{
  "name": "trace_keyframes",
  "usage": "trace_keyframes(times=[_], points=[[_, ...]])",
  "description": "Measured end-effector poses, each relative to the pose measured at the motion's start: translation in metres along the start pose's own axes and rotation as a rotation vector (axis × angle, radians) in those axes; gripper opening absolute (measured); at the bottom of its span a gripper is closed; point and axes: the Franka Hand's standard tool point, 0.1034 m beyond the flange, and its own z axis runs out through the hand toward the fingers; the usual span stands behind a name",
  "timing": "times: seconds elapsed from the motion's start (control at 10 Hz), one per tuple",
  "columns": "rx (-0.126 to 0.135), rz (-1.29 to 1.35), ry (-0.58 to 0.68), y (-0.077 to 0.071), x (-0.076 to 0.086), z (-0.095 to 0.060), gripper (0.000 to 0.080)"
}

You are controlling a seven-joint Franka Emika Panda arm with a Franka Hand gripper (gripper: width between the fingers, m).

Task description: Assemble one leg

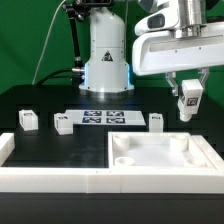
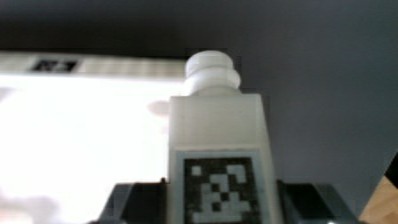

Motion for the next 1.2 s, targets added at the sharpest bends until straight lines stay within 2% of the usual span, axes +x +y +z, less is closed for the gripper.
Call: trace_keyframes(times=[0.1, 0.2, 0.6, 1.0, 1.2], points=[[0.001, -0.007, 0.016, 0.003, 0.011, -0.001, 0.0291], [0.002, -0.011, 0.009, 0.001, 0.006, 0.001, 0.0291], [0.002, -0.015, 0.006, 0.001, 0.007, 0.003, 0.0291], [0.015, -0.049, 0.022, 0.011, 0.068, 0.015, 0.0291], [0.017, -0.087, 0.045, 0.016, 0.086, 0.026, 0.0291]])
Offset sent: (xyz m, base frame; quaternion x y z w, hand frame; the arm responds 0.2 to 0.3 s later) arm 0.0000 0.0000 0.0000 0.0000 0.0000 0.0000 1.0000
